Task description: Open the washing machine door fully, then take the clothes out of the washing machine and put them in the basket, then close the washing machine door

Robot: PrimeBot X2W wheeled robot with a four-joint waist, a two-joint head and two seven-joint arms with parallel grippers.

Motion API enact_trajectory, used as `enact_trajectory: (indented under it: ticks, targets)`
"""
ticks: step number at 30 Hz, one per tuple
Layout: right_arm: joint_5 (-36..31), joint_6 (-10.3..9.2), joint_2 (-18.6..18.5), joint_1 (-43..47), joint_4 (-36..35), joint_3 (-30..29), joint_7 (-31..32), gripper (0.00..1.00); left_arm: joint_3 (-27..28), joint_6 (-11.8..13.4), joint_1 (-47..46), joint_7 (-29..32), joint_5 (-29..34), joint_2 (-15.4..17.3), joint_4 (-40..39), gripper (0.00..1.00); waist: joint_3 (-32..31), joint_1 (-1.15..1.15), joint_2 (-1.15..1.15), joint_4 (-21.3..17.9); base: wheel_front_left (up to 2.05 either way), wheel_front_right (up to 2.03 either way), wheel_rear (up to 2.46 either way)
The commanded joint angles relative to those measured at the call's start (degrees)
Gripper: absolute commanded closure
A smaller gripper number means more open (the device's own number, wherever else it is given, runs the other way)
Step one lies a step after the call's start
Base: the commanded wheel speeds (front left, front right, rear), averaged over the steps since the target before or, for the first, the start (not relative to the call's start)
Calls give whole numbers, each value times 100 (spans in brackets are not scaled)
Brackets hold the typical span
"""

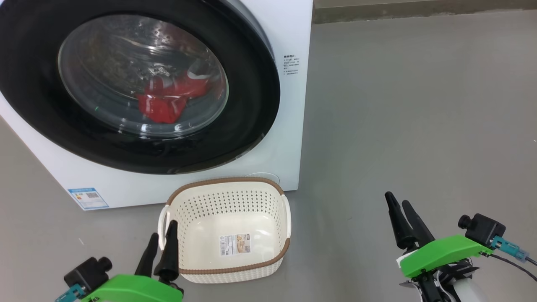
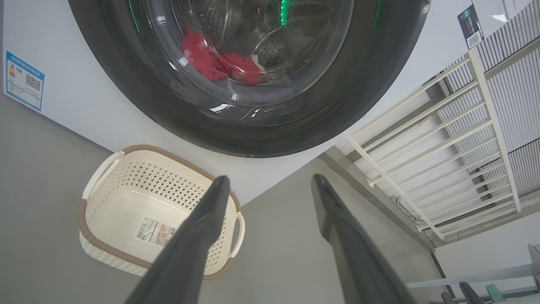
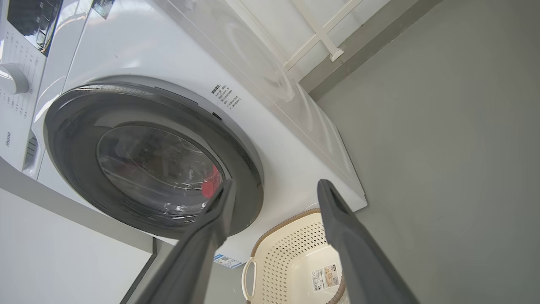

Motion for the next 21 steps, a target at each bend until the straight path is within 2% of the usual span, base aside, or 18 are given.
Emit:
enact_trajectory:
  ticks: [1,21]
  targets:
    - [-204,-3,-51,-354,-121,126,-93,0,57,45,-325,-87,213,84,-114,0,-4,0,0,4,0,0,0]
    - [-1560,-3,-84,-652,-12,379,-430,0,-98,319,-513,-423,1682,109,-356,0,10,0,0,-5,0,0,0]
